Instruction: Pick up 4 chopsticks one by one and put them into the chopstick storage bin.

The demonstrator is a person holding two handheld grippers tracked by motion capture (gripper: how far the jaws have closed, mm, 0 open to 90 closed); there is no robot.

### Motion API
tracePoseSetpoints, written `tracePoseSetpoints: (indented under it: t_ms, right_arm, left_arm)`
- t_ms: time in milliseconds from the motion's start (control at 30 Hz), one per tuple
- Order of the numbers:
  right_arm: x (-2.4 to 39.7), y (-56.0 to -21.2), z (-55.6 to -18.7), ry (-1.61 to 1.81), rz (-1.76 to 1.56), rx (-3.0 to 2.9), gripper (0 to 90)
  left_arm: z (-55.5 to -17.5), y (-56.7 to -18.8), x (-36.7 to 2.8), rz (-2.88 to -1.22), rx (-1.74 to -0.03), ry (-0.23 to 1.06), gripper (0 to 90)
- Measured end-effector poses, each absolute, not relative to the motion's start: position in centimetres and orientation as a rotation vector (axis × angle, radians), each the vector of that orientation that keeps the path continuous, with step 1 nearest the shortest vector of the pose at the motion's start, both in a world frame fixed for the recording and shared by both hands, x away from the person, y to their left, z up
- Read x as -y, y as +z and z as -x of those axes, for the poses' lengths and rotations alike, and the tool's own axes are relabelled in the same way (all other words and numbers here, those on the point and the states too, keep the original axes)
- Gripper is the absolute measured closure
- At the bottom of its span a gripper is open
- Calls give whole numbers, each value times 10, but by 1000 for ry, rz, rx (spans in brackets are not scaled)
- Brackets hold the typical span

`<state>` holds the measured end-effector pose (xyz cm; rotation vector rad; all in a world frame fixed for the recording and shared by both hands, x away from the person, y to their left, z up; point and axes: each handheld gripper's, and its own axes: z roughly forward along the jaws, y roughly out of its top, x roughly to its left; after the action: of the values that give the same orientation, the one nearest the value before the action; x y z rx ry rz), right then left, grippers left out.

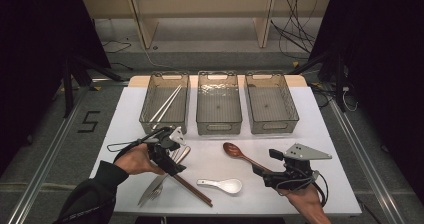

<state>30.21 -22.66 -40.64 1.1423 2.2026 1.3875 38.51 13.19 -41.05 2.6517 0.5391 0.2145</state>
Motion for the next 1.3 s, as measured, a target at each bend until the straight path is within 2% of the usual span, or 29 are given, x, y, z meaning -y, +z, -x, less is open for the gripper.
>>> tracePoseSetpoints:
  t_ms: [600,1300]
  right_arm:
    - [227,-406,-302,1388,-1141,-2202,222]
    - [227,-406,-302,1388,-1142,-2201,222]
  left_arm:
    - [-380,-424,-126,-2754,-438,143,311]
    - [-379,-436,-121,-2865,-341,134,437]
